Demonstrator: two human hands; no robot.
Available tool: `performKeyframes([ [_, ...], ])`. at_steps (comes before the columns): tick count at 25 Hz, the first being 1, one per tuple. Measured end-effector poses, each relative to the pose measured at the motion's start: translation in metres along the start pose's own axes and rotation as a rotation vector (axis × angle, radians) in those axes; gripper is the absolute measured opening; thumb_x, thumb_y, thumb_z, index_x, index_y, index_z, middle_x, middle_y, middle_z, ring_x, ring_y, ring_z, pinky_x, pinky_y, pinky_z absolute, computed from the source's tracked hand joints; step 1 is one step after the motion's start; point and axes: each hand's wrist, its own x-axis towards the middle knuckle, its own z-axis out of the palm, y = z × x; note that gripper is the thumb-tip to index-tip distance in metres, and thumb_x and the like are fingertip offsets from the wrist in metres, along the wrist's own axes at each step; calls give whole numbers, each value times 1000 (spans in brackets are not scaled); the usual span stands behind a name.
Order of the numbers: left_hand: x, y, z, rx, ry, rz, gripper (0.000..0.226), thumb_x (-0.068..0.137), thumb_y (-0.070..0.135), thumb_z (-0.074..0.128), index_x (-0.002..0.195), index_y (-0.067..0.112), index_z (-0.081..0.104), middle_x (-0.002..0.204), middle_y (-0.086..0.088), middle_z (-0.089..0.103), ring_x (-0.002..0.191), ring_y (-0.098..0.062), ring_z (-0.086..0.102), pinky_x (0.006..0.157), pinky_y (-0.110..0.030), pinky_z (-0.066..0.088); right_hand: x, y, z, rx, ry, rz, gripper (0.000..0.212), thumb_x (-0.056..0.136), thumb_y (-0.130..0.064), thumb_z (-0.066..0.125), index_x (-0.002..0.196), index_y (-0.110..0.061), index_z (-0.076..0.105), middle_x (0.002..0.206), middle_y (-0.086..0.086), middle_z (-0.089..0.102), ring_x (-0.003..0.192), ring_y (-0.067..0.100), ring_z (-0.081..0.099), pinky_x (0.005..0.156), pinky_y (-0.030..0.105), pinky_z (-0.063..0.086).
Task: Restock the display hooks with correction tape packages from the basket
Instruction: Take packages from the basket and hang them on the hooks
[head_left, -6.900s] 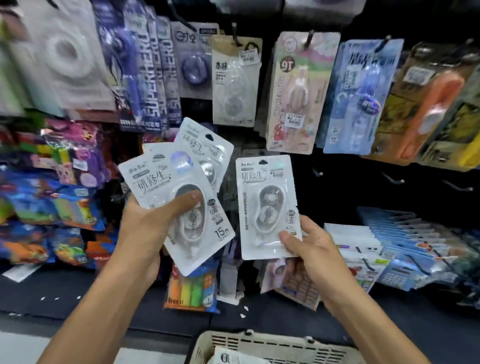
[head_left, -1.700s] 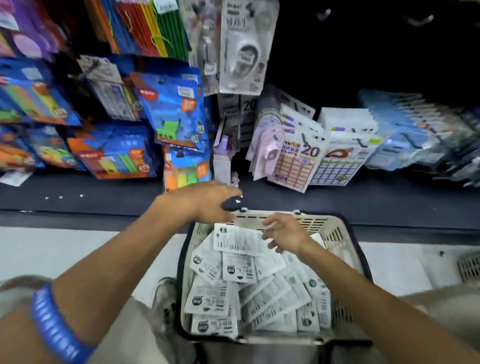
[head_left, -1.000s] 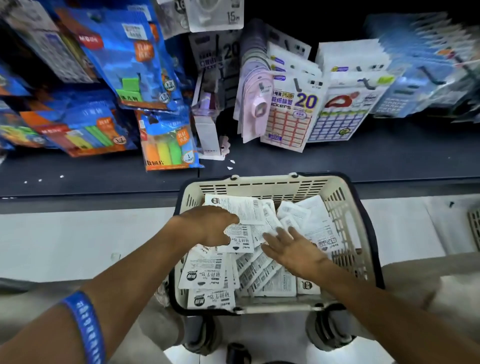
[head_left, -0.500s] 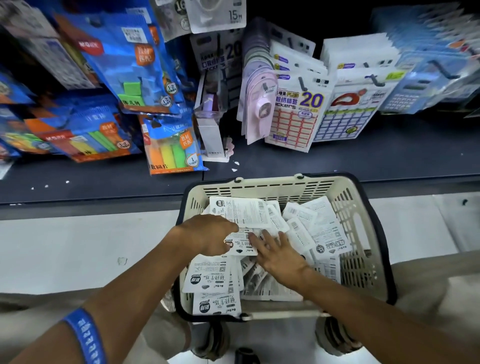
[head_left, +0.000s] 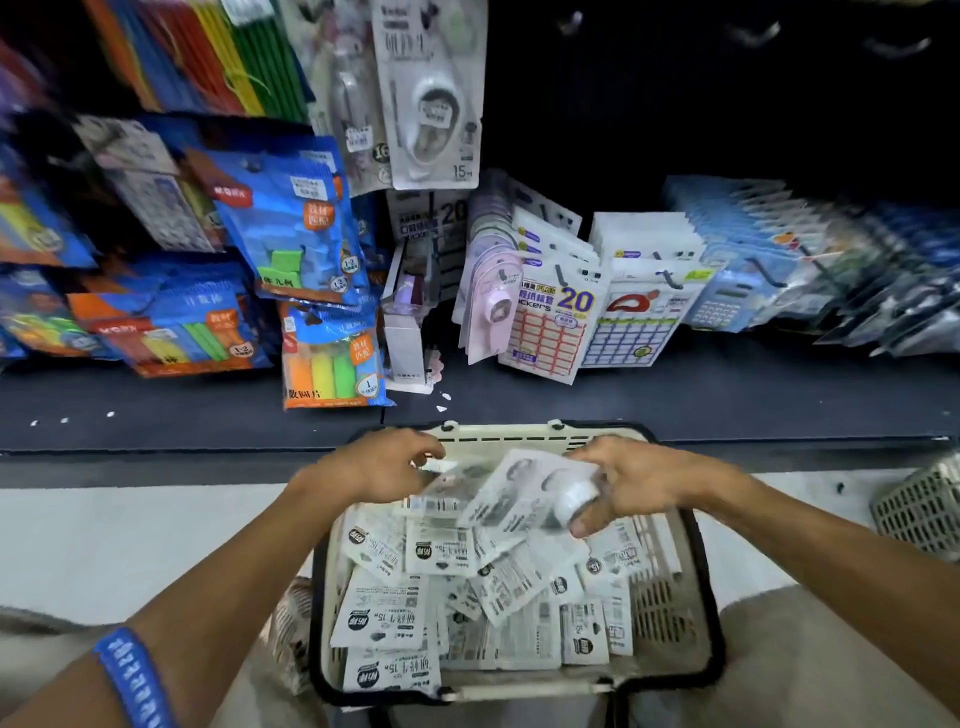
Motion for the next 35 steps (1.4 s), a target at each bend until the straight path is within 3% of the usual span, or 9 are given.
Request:
performKeyframes([
  [3, -20, 15, -34, -909, 373, -32, 46, 101, 58, 45, 100, 22, 75, 112, 1, 74, 105, -19, 66, 106, -37, 44, -19, -33, -21, 563, 141, -86, 48, 64, -17, 91, 106, -7, 72, 108, 17, 76, 99, 30, 71, 85, 38, 54],
  [6, -48, 40, -63, -1449, 249, 233, 71, 77, 82, 50, 101, 21, 77, 102, -7, 78, 92, -22, 72, 87, -39, 56, -17, -74, -24, 1013, 242, -238, 69, 36, -22, 103, 100, -11, 79, 106, 15, 76, 95, 27, 73, 85, 38, 61],
  [9, -70, 68, -78, -1343, 372, 346, 94, 45, 57, 96, 126, 22, 65, 122, -5, 74, 115, -25, 70, 99, -49, 53, -15, -117, -30, 1087, 225, -307, 84, 44, -27, 101, 121, -9, 71, 120, 18, 72, 109, 33, 70, 94, 45, 57],
  [14, -96, 64, -118, -1213, 463, 380, 78, 52, 14, 99, 122, 18, 65, 113, -7, 78, 103, -28, 75, 85, -46, 62, -18, -160, -37, 950, 384, -427, 65, 78, -26, 83, 136, -16, 56, 124, 11, 72, 112, 31, 70, 93, 43, 58],
  [17, -109, 52, -152, -1207, 440, 454, 70, 51, 11, 99, 115, 18, 71, 113, -10, 77, 101, -30, 76, 74, -37, 63, -14, -188, -41, 897, 462, -570, 52, 83, -33, 77, 131, -22, 60, 125, 9, 72, 112, 29, 70, 93, 45, 58],
  [21, -117, 33, -170, -1286, 458, 441, 58, 55, 5, 95, 108, 20, 77, 115, -14, 76, 100, -34, 75, 69, -40, 64, 5, -220, -47, 958, 564, -570, 49, 82, -34, 75, 125, -16, 60, 112, 9, 77, 96, 25, 75, 70, 28, 60],
  [26, -121, 20, -184, -1398, 545, 439, 55, 64, 7, 82, 117, 14, 73, 109, -15, 78, 88, -31, 78, 61, -39, 64, 28, -243, -59, 1038, 665, -545, 37, 81, -35, 77, 110, -13, 68, 105, 9, 78, 90, 24, 76, 68, 35, 62],
  [33, -135, 8, -197, -1199, 952, 432, 52, 44, 22, 88, 92, 36, 77, 95, 3, 81, 79, -20, 79, 52, -29, 60, 47, -230, -96, 810, 1009, -389, 14, 96, -36, 66, 106, -27, 66, 97, -7, 78, 87, 12, 74, 74, 35, 61],
  [35, -134, 9, -196, -1204, 984, 473, 51, 47, 22, 88, 94, 37, 76, 96, 4, 81, 79, -19, 79, 53, -28, 59, 57, -227, -100, 758, 1043, -351, 9, 96, -38, 65, 103, -33, 65, 94, -14, 76, 84, 6, 73, 66, 22, 56],
])
